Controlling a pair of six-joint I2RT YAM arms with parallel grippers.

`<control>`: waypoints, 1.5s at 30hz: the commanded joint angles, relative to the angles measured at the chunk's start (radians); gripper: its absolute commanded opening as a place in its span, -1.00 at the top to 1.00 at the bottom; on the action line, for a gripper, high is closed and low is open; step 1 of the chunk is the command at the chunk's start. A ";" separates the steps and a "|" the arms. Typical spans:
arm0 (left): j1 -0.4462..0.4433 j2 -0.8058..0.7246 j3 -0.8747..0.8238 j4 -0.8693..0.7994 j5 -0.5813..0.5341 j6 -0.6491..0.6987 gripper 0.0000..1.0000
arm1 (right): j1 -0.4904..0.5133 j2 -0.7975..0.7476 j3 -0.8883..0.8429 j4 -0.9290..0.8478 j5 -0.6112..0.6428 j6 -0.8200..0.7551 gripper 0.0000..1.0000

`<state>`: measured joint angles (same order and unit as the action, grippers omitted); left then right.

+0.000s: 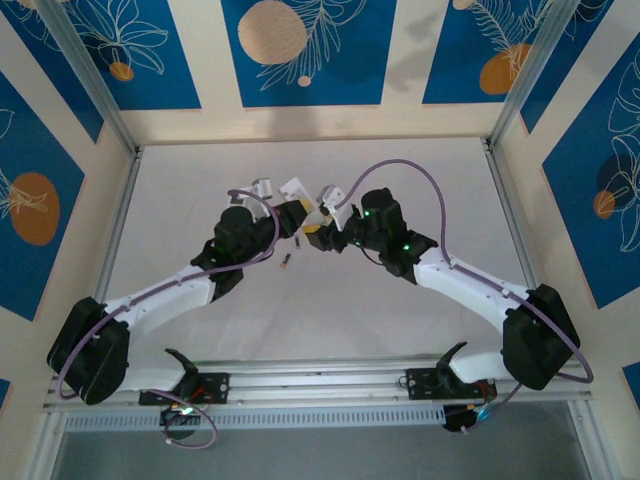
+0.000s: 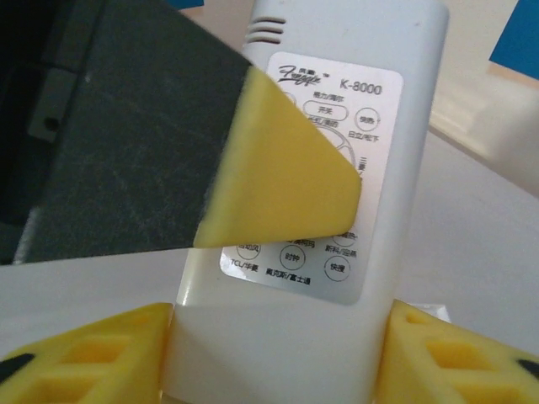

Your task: Load the batteries into the remote control

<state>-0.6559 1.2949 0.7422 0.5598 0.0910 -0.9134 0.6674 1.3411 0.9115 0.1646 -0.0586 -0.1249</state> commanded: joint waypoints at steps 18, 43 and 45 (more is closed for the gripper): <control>0.002 -0.370 0.022 -0.598 -0.492 0.621 -0.80 | 0.047 0.143 0.030 -0.679 0.052 -0.785 0.19; 0.021 -0.418 -0.085 -0.643 -0.445 0.522 -0.96 | -0.036 0.507 0.503 -0.681 0.030 0.342 -0.39; 0.035 -0.416 -0.076 -0.676 -0.422 0.500 -1.00 | -0.048 0.643 0.668 -0.837 0.010 0.494 -0.17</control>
<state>-0.6411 0.8902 0.6312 -0.0578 -0.3305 -0.3664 0.6434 1.8481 1.4460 -0.4694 0.0029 -0.1062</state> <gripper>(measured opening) 0.988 0.622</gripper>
